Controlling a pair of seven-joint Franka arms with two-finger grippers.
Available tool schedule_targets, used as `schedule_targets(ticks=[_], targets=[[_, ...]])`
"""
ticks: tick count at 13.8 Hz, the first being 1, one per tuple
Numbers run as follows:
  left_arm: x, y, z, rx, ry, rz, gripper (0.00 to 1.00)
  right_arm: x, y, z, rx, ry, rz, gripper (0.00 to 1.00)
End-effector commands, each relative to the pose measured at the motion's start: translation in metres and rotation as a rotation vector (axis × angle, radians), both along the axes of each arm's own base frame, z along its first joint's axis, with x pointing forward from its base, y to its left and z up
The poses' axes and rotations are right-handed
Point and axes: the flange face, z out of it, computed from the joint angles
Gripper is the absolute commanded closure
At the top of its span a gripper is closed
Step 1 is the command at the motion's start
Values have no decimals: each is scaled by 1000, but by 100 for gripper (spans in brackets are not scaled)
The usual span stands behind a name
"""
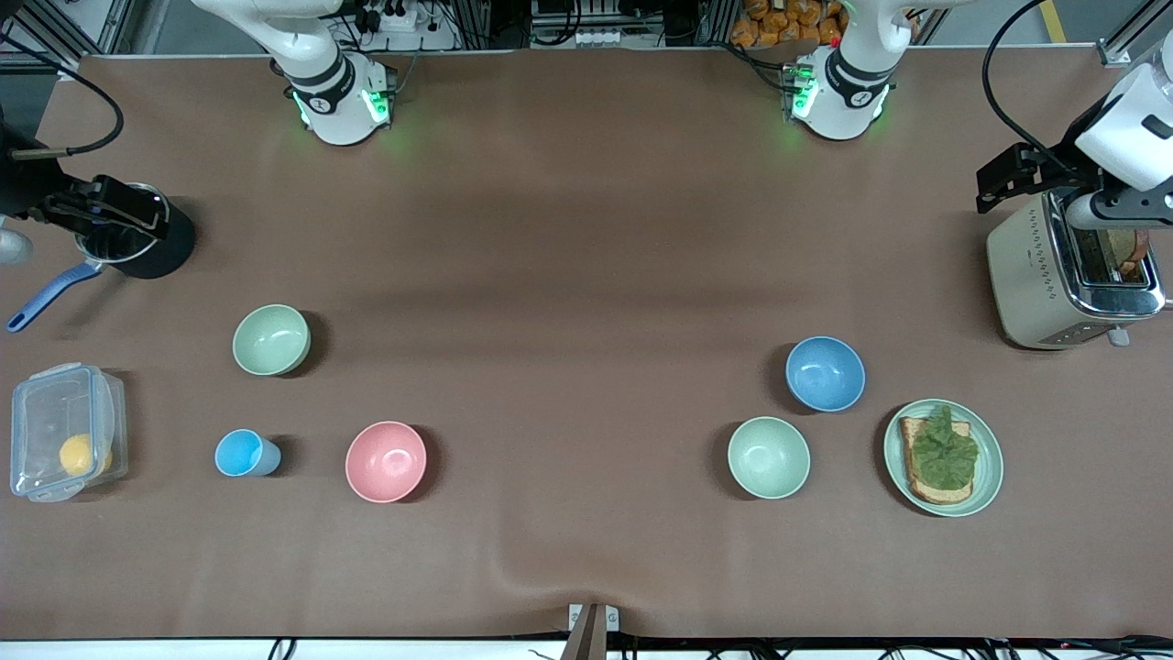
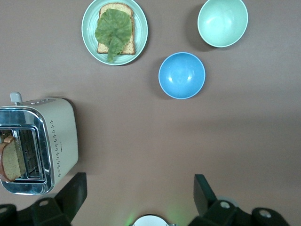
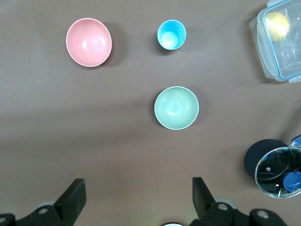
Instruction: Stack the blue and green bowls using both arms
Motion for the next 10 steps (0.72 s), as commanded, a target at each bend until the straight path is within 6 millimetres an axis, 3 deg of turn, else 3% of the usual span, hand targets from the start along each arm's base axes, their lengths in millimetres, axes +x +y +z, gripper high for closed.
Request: schedule_targets(ticks=[1, 5, 8, 10], targets=[[-3, 2, 3, -22, -1, -50, 0, -5, -5, 3, -4, 2, 5, 0], [1, 2, 1, -22, 0, -46, 0, -5, -5, 1, -4, 5, 5, 0], [5, -3, 3, -20, -4, -50, 0, -4, -12, -25, -3, 43, -10, 0], [4, -2, 4, -17, -6, -52, 0, -4, -30, -49, -2, 67, -41, 0]])
